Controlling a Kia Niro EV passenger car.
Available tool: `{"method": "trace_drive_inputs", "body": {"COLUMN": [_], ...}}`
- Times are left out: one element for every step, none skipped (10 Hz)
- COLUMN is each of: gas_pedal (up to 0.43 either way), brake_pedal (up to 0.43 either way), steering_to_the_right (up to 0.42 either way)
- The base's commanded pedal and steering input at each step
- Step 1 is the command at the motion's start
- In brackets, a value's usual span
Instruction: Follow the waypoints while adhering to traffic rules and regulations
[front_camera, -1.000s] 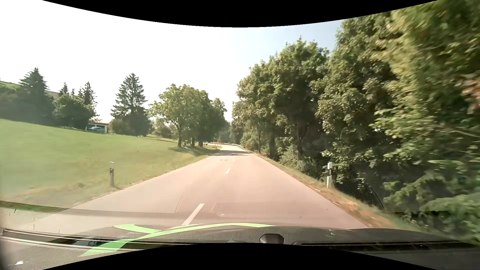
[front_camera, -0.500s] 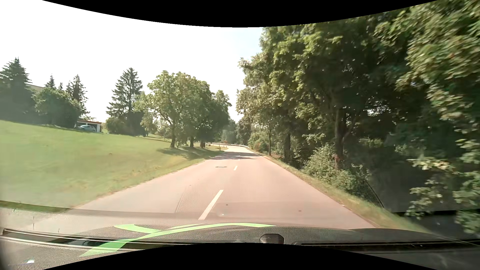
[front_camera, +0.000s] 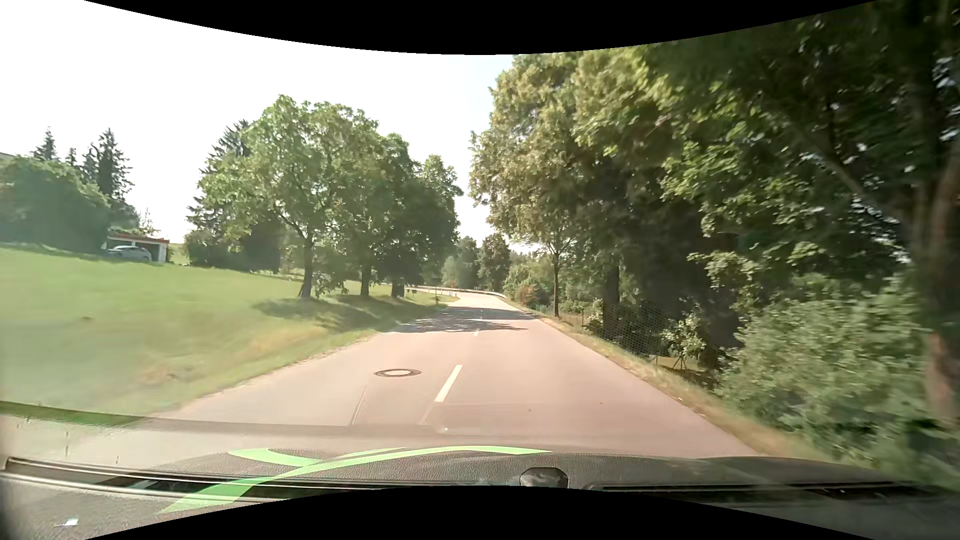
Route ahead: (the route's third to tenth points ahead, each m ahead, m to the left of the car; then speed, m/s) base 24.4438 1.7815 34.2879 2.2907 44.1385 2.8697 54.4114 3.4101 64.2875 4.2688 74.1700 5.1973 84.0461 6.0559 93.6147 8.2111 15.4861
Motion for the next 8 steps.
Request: {"method": "trace_drive_inputs", "body": {"gas_pedal": [0.311,0.287,0.287,0.287,0.287,0.287,0.287,0.268], "brake_pedal": [0.000,0.000,0.000,0.000,0.000,0.000,0.000,0.000], "steering_to_the_right": [-0.006,-0.006,-0.006,-0.006,-0.007,-0.008,-0.009,-0.009]}}
